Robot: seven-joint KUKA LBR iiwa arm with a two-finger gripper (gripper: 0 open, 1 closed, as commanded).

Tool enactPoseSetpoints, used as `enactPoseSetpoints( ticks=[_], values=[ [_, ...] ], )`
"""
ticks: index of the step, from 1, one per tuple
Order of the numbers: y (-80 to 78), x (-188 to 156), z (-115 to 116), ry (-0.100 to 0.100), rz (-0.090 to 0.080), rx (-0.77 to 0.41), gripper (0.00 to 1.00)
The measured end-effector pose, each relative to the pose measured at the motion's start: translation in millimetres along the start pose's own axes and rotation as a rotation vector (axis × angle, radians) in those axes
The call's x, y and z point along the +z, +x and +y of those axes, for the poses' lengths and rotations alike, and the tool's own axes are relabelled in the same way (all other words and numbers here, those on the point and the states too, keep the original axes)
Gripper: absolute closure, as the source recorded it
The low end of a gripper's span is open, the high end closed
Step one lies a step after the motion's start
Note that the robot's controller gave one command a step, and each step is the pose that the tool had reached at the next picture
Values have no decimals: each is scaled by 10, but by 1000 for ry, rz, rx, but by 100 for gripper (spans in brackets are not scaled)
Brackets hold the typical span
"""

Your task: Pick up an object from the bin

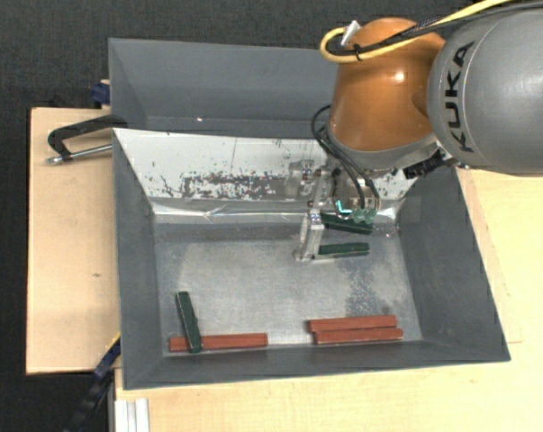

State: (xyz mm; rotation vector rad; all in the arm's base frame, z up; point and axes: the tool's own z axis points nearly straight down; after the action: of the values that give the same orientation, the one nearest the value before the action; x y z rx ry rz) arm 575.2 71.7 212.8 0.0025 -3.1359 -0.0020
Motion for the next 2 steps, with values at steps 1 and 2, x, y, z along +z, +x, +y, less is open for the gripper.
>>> enactPoseSetpoints(
  ticks=[1,2],
  values=[
    [-16,-40,-3,0,-8,1,0],
    [49,294,-270,-1,-13,-10,0]
  ],
)
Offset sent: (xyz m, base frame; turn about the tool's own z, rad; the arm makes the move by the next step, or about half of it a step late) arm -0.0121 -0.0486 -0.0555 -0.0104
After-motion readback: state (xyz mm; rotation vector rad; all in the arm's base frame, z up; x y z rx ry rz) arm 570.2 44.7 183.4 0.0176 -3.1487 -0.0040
